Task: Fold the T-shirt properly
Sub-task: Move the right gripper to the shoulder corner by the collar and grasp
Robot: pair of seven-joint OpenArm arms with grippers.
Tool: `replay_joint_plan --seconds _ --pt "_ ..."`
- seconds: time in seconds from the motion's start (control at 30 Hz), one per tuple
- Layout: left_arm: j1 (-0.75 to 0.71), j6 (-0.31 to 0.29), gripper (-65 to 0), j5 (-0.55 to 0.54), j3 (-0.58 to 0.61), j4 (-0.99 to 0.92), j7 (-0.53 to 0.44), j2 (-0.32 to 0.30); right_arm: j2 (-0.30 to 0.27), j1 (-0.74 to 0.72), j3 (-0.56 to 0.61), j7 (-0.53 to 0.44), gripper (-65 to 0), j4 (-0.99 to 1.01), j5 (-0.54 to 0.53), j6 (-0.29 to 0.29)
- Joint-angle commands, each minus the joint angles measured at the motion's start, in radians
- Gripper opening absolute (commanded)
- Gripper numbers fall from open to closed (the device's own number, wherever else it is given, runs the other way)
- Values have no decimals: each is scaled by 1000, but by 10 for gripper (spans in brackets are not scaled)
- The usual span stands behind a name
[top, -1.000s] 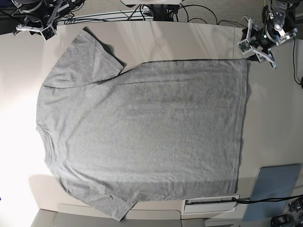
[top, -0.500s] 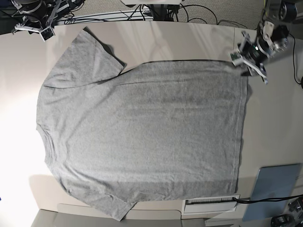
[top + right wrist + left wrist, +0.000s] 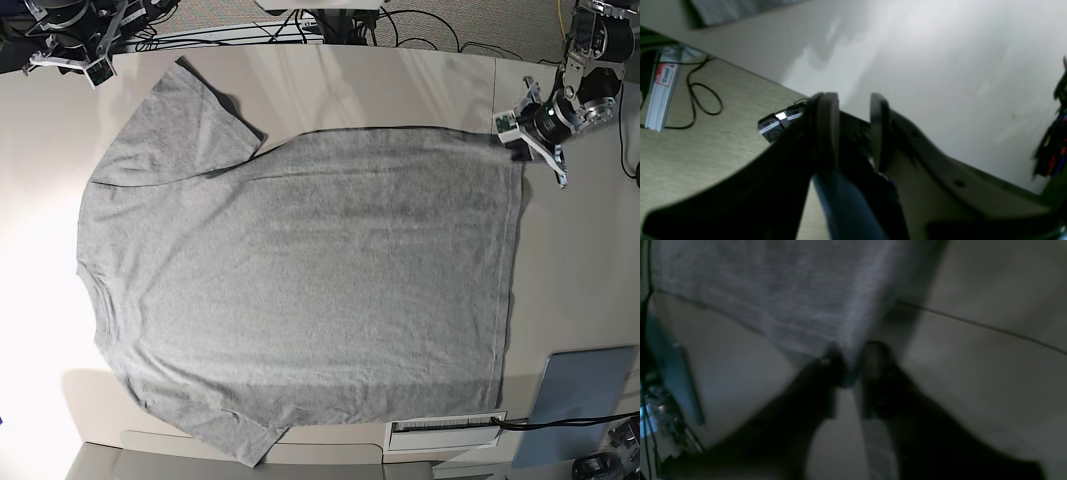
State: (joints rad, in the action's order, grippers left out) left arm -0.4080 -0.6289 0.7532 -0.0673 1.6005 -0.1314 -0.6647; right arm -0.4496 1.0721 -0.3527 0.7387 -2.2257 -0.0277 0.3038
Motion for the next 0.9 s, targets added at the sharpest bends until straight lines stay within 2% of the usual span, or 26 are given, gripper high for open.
replay_joint_plan --seconds 0.0,0.17,0.3,0.4,0.5,0.63,0.7,0.87 --pt "-22 -69 -645 32 8 -14 26 -6 -11 11 -8 -29 -484 -15 23 -7" --pt "-27 -69 -650 32 8 -14 26 -5 -12 -2 -8 -65 -483 -15 154 13" --pt "-27 -69 -650 32 8 -14 26 -5 -24 -59 -8 -63 -473 1 254 135" --pt "-27 -69 -650 32 8 -14 26 -3 -97 -93 -7 -138 -473 31 260 199" --pt "-27 -69 -650 32 8 -14 26 0 -194 -129 21 -192 -473 81 335 243" --pt "-27 -69 -650 32 8 -14 26 0 -282 -170 126 -245 -474 134 427 250" --pt "-27 -69 -650 31 8 -14 26 0 -301 -202 204 -278 -474 155 475 250" --pt "-27 -69 -650 28 8 -14 26 0 -333 -306 385 -260 -474 196 584 249"
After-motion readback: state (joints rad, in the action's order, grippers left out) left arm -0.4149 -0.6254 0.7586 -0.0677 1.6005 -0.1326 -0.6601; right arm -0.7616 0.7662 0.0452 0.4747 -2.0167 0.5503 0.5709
